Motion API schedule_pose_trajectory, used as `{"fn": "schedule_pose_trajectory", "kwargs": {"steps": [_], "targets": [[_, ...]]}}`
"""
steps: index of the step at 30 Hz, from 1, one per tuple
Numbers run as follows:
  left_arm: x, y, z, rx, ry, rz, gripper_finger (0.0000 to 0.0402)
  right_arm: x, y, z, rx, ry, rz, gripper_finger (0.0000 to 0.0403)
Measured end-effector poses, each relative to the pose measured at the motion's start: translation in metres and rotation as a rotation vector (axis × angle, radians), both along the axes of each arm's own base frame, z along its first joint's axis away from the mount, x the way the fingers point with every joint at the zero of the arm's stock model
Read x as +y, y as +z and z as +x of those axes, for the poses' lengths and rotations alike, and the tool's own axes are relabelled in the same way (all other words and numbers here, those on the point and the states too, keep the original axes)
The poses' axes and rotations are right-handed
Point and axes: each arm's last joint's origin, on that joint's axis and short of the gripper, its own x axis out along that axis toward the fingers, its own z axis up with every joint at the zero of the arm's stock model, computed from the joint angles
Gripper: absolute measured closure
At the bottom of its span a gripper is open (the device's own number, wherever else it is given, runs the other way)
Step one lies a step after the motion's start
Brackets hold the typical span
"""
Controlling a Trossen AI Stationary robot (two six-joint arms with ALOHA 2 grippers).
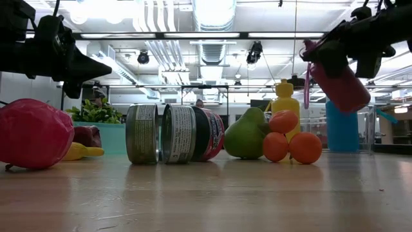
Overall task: Pick & Place Food Item
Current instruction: Put the pink water bottle into the transparent bin
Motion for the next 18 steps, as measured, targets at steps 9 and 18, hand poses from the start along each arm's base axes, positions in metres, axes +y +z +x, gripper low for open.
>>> {"fn": "schedule_pose_trajectory", "kwargs": {"steps": [9, 18], "targets": [[0.0, 0.0, 0.0, 0.0, 0.0, 0.0, 0.04, -0.003, -0.008, 0.003, 0.007, -0.018, 0.008, 0.0187], [0.0, 0.0, 0.0, 0.0, 0.0, 0.0, 0.04, -0.004, -0.017, 0.008, 0.023, -0.031, 0.014, 0.0187]]}}
